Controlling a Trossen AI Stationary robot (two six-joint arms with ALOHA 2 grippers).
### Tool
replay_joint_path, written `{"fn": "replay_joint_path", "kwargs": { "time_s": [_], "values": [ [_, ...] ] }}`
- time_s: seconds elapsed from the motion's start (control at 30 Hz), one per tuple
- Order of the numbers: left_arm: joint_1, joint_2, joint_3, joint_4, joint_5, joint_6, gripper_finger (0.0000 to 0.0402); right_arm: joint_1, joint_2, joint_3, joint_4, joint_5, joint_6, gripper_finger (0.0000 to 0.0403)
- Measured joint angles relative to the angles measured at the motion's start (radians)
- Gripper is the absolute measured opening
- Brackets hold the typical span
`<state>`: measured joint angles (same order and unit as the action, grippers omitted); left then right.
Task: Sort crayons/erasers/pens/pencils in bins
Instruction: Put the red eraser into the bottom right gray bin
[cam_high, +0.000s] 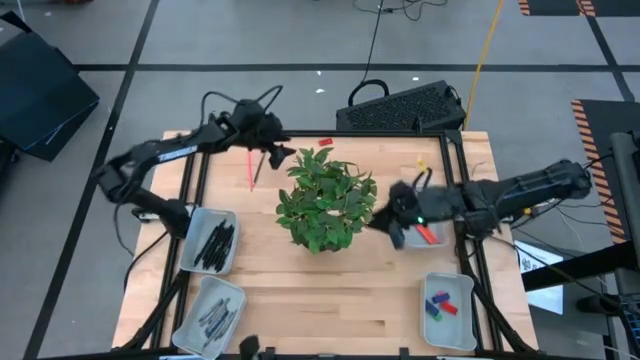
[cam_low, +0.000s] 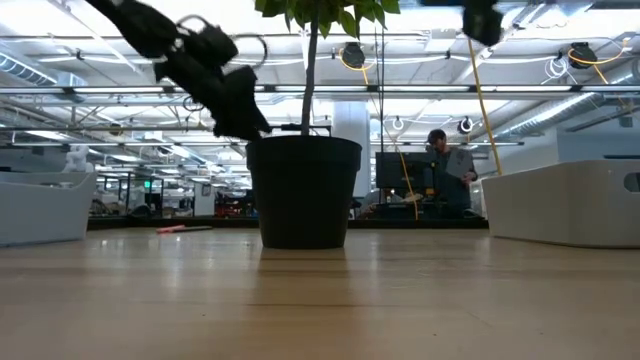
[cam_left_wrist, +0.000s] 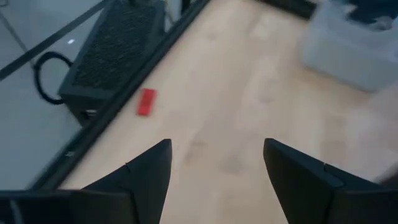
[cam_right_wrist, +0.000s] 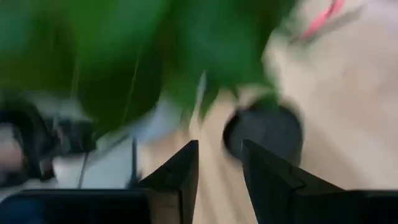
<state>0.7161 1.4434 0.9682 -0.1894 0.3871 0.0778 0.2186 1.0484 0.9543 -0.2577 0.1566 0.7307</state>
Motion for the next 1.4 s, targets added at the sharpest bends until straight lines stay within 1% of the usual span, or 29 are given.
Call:
{"fn": "replay_joint_path", "kwargs": {
  "time_s": [0.1,0.17,0.3,0.37,0.47,0.57,0.77,0.87,1.0,1.1,1.13,1.17,1.27,1.4],
  "values": [
    [0.04,0.12,0.049,0.027,0.005,0.065,0.0255,-0.101,0.018,0.0,0.131,-0.005,-0.09,0.0112],
    [0.055,0.207,0.114,0.037,0.008,0.09,0.0255,-0.161,0.03,0.0,0.208,-0.006,-0.134,0.0112],
    [0.064,0.375,0.274,-0.012,0.003,0.091,0.0255,-0.264,0.047,0.0,0.283,-0.001,-0.128,0.0112],
    [0.058,0.453,0.363,-0.055,-0.025,0.075,0.0255,-0.296,0.052,0.0,0.285,0.001,-0.104,0.0112],
    [0.048,0.555,0.486,-0.112,-0.04,0.07,0.0255,-0.32,0.055,0.0,0.285,-0.002,-0.075,0.0112],
    [0.04,0.635,0.564,-0.135,-0.061,0.07,0.0255,-0.323,0.055,0.0,0.279,-0.001,-0.065,0.0112],
    [0.013,0.743,0.661,-0.18,-0.084,0.074,0.0255,-0.323,0.056,0.0,0.136,-0.003,-0.019,0.0112],
    [-0.012,0.785,0.711,-0.187,-0.127,0.077,0.0255,-0.323,0.056,0.0,0.113,-0.003,-0.013,0.0112],
    [-0.021,0.814,0.801,-0.248,-0.144,0.078,0.0255,-0.323,0.056,0.0,0.111,-0.004,-0.006,0.0112],
    [-0.019,0.855,0.874,-0.356,-0.07,0.091,0.0255,-0.323,0.056,0.0,0.111,-0.003,0.007,0.0112],
    [-0.02,0.87,0.888,-0.372,-0.062,0.11,0.0255,-0.323,0.055,0.0,0.111,-0.004,0.014,0.0112],
    [-0.021,0.886,0.895,-0.378,-0.062,0.128,0.0255,-0.323,0.055,0.0,0.111,-0.004,0.018,0.0112],
    [-0.015,0.914,0.923,-0.392,0.026,0.181,0.0255,-0.323,0.055,0.0,0.111,-0.004,0.033,0.0112],
    [0.008,0.918,0.933,-0.373,0.098,0.247,0.0255,-0.322,0.055,0.0,0.11,-0.012,0.081,0.0112]
  ]
}}
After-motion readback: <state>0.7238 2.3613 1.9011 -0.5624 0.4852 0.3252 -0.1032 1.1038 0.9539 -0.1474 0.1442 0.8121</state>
